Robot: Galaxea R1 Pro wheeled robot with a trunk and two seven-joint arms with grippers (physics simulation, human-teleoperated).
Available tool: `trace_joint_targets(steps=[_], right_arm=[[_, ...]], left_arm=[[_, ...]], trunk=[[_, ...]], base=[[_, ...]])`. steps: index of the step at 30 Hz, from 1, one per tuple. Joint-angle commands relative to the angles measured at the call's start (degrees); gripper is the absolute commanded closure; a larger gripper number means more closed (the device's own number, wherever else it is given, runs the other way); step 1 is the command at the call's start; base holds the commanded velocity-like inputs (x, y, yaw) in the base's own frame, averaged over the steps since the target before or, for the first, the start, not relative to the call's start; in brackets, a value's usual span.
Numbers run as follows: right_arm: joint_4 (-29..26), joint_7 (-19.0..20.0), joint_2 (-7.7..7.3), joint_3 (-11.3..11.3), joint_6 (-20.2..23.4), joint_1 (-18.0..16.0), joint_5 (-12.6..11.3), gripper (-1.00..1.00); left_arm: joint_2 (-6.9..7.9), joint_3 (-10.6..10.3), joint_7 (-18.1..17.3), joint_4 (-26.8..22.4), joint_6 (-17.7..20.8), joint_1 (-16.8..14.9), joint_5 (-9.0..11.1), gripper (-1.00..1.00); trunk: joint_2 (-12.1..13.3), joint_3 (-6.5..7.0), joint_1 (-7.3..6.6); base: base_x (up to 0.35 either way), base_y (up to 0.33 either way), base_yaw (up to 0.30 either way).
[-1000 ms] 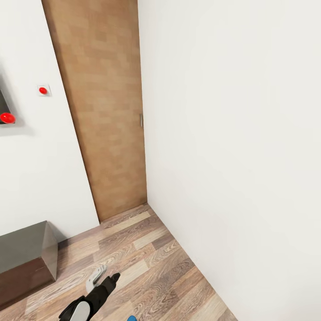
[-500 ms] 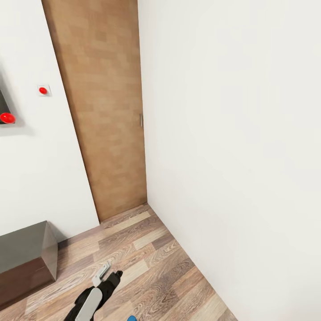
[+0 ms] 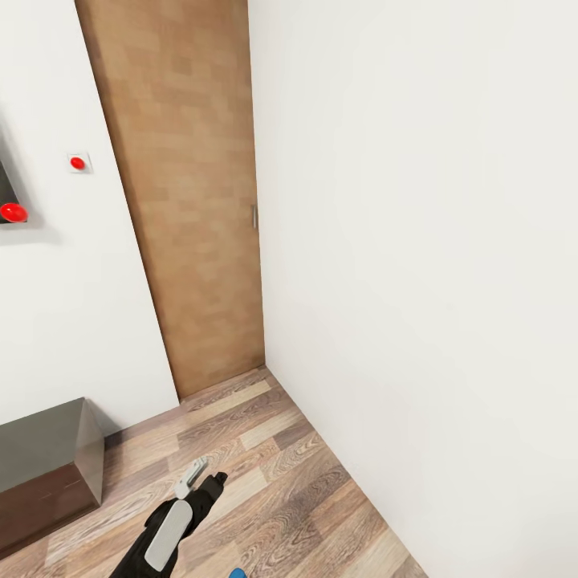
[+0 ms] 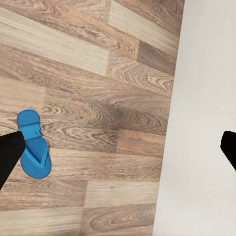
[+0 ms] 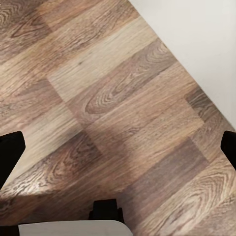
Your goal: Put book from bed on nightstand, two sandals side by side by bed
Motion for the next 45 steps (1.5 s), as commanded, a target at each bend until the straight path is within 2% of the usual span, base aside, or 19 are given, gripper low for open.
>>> trace_joint_targets(steps=[1, 5, 8, 9, 10, 11, 13, 14, 16, 19, 21, 23, 25, 26, 28, 30, 37, 40, 45], right_arm=[[-0.05, 0.18, -0.11, 0.08, -0.19, -0.02, -0.53, -1.00], [-1.15, 0.51, -0.40, 0.08, -0.15, -0.02, -0.63, -1.00], [-5.09, 1.28, -0.61, 0.05, 0.66, -0.02, -0.72, -1.00], [-8.51, 1.71, -0.69, 0.02, 3.87, -0.02, -0.77, -1.00], [-10.42, 2.45, -0.72, -0.01, 8.22, -0.02, -0.79, -1.00], [-11.25, 3.14, -0.73, -0.02, 10.57, -0.02, -0.79, -1.00], [-14.97, 8.35, -0.75, -0.11, 19.74, -0.02, -0.81, -1.00], [-16.14, 10.13, -0.76, -0.12, 21.84, -0.02, -0.81, -1.00], [-20.97, 16.97, -0.73, -0.16, 29.42, -0.02, -0.82, -1.00], [-26.06, 21.53, -0.70, -0.17, 37.10, -0.02, -0.85, -1.00], [-28.65, 22.66, -0.69, -0.18, 40.19, -0.02, -1.01, -1.00], [-31.02, 23.25, -0.64, -0.18, 42.18, -0.02, -1.90, -1.00], [-32.87, 23.59, -0.42, -0.14, 43.79, -0.47, -4.64, -1.00], [-33.31, 23.65, -0.31, -0.12, 44.47, -1.53, -6.34, -1.00], [-33.60, 23.73, -0.25, -0.11, 45.10, -3.09, -7.90, -1.00], [-33.86, 23.82, -0.25, -0.10, 46.19, -5.98, -10.65, -1.00], [-34.63, 23.92, -0.70, -0.10, 49.76, -8.22, -18.72, -1.00], [-35.09, 23.89, -0.87, -0.14, 50.38, -9.62, -20.17, -1.00], [-35.32, 23.91, -2.46, -0.18, 51.05, -11.13, -20.82, -1.00]], left_arm=[[-0.05, 0.18, 0.31, -0.12, 0.28, -0.02, 0.52, -1.00], [-0.05, 0.18, 0.32, -0.12, 0.28, -0.03, 0.53, -1.00], [-0.10, 0.14, 0.32, -0.12, 0.28, -0.03, 0.54, -1.00], [-0.12, 0.11, 0.32, -0.10, 0.28, -0.03, 0.54, -1.00], [-0.12, 0.11, 0.32, -0.08, 0.28, -0.03, 0.54, -1.00], [-0.13, 0.10, 0.32, -0.07, 0.28, -0.03, 0.54, -1.00], [-0.13, 0.10, 0.32, -0.01, 0.31, -0.03, 0.55, -1.00], [-0.13, 0.08, 0.32, 0.07, 0.30, -0.03, 0.55, -1.00], [-0.17, -0.03, 0.30, 1.13, 0.29, -0.03, 0.49, -1.00], [-0.26, -0.12, 0.26, 2.64, 0.28, -0.03, 0.47, -1.00], [-0.29, -0.15, 0.24, 3.05, 0.28, -0.03, 0.46, -1.00], [-0.30, -0.16, 0.24, 3.26, 0.28, -0.03, 0.46, -1.00], [-0.36, -0.17, 0.24, 3.39, 0.30, -0.03, 0.46, -1.00], [-0.37, -0.17, 0.23, 3.43, 0.32, -0.03, 0.46, -1.00], [-0.41, -0.17, 0.23, 3.48, 0.32, -0.03, 0.46, -1.00], [-0.48, -0.17, 0.23, 3.53, 0.35, -0.03, 0.46, -1.00], [-0.80, -0.17, 0.23, 4.24, 0.32, -0.03, 0.46, -1.00], [-0.87, -0.17, 0.19, 4.66, 0.30, -0.03, 0.46, -1.00], [-0.92, -0.17, 0.20, 5.06, 0.28, -0.03, 0.43, -1.00]], trunk=[[-0.03, -0.06, 0.00], [-0.03, -0.06, 0.00], [-0.03, -0.06, 0.00], [-0.03, -0.06, 0.00], [-0.03, -0.06, 0.00], [-0.03, -0.06, 0.00], [-0.03, -0.06, 0.00], [-0.03, -0.06, 0.00], [-0.03, -0.06, 0.00], [-0.03, -0.06, 0.00], [-0.03, -0.06, 0.00], [-0.03, -0.06, 0.00], [-0.03, -0.06, 0.00], [-0.03, -0.06, 0.00], [-0.03, -0.06, 0.00], [-0.03, -0.06, 0.00], [-0.03, -0.06, 0.00], [-0.03, -0.06, 0.00], [-0.03, -0.06, 0.00]], base=[[0.000, 0.000, 0.000], [0.000, 0.000, 0.000], [0.000, 0.000, 0.000], [0.000, 0.000, 0.000], [0.000, 0.000, 0.000], [0.000, 0.000, 0.000], [0.000, 0.000, 0.000], [0.000, 0.000, 0.000], [0.000, 0.000, 0.000], [0.000, 0.000, 0.000], [0.000, 0.000, 0.000], [0.000, 0.000, 0.000], [0.000, 0.000, 0.000], [0.000, 0.000, 0.000], [0.000, 0.000, 0.000], [0.000, 0.000, 0.000], [0.000, 0.000, 0.000], [0.000, 0.000, 0.000], [0.000, 0.000, 0.000]])
